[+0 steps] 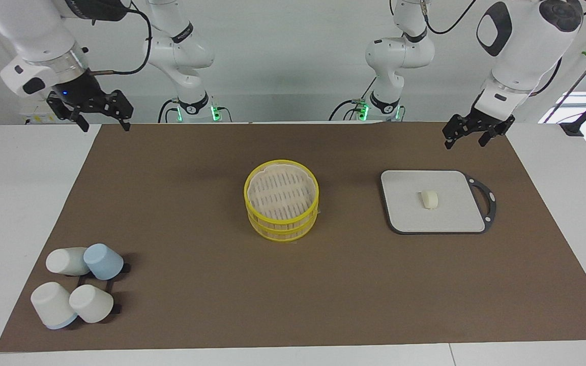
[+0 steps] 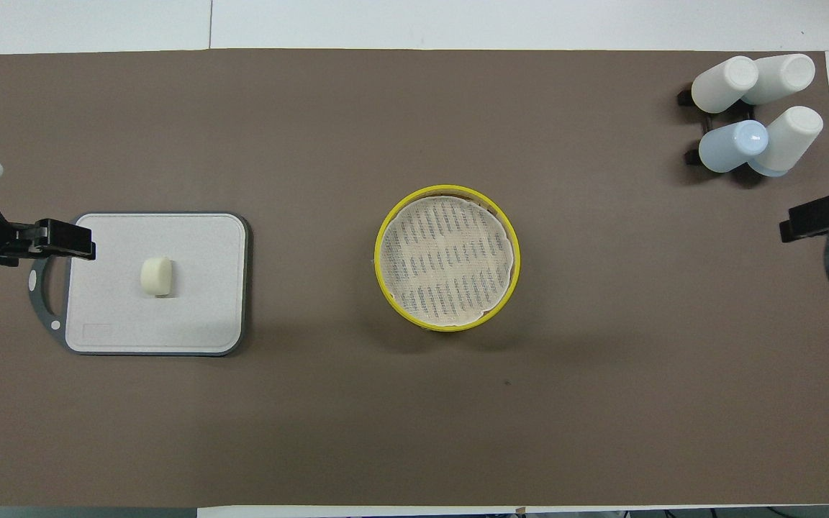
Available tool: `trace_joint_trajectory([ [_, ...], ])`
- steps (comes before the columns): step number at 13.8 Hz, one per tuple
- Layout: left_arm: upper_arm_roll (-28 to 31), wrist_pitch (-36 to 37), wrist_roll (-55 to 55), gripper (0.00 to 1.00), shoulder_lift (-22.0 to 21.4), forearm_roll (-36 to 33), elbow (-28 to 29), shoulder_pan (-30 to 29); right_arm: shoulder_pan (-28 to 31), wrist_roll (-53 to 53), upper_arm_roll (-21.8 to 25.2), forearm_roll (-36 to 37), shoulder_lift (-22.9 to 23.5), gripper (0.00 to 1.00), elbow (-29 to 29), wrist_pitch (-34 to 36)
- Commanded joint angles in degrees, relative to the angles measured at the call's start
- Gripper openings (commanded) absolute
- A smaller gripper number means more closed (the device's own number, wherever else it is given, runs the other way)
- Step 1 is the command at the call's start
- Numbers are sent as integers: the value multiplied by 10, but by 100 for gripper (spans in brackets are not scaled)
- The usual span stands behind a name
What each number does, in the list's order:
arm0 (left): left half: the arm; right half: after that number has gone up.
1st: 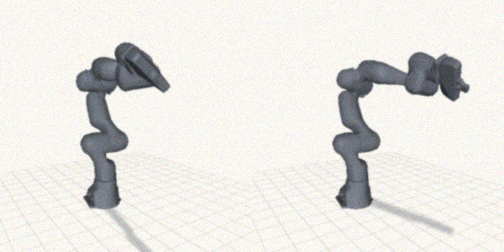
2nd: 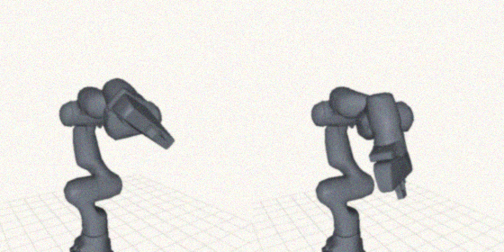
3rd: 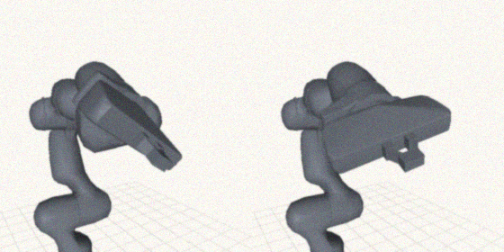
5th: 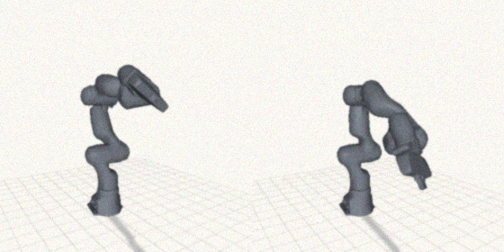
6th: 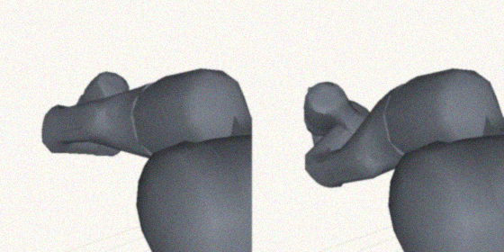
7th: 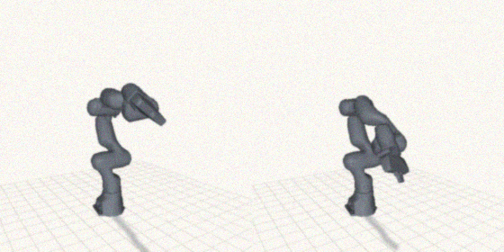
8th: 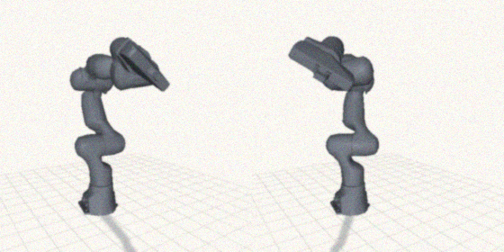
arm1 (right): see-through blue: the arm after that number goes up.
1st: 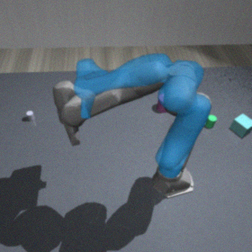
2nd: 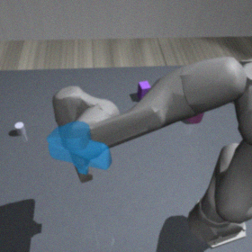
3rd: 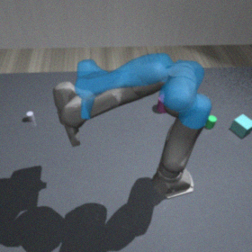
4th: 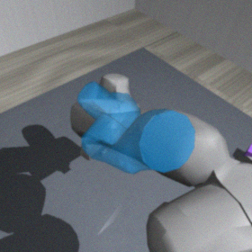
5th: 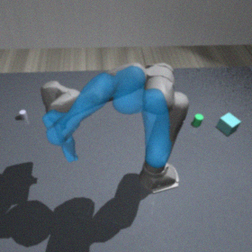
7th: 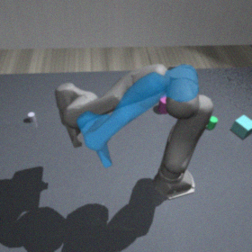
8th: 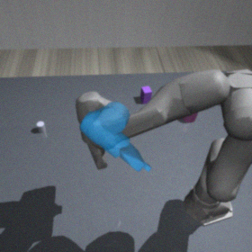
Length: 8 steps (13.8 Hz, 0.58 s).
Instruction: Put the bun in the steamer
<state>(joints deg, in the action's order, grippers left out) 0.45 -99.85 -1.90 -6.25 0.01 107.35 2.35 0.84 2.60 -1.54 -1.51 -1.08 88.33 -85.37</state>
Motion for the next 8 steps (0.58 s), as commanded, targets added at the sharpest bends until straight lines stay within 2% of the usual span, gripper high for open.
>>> trace_joint_trajectory([
  [1,3,-55,30,100,-32,6,73,-17,-84,-88,-4,-10,4,100,4,-29],
  [3,3,-87,41,100,-26,6,107,-31,-157,-199,-3,-10,55,100,-31,-50],
  [4,3,-131,43,100,-22,6,138,-31,-189,-251,-3,-8,85,100,-46,-65],
  [6,3,-201,44,100,-5,6,181,-31,-251,-324,-3,-2,169,100,-115,-72],
  [8,3,-250,45,100,10,6,222,-23,-308,-391,0,14,225,100,-134,-129],
])
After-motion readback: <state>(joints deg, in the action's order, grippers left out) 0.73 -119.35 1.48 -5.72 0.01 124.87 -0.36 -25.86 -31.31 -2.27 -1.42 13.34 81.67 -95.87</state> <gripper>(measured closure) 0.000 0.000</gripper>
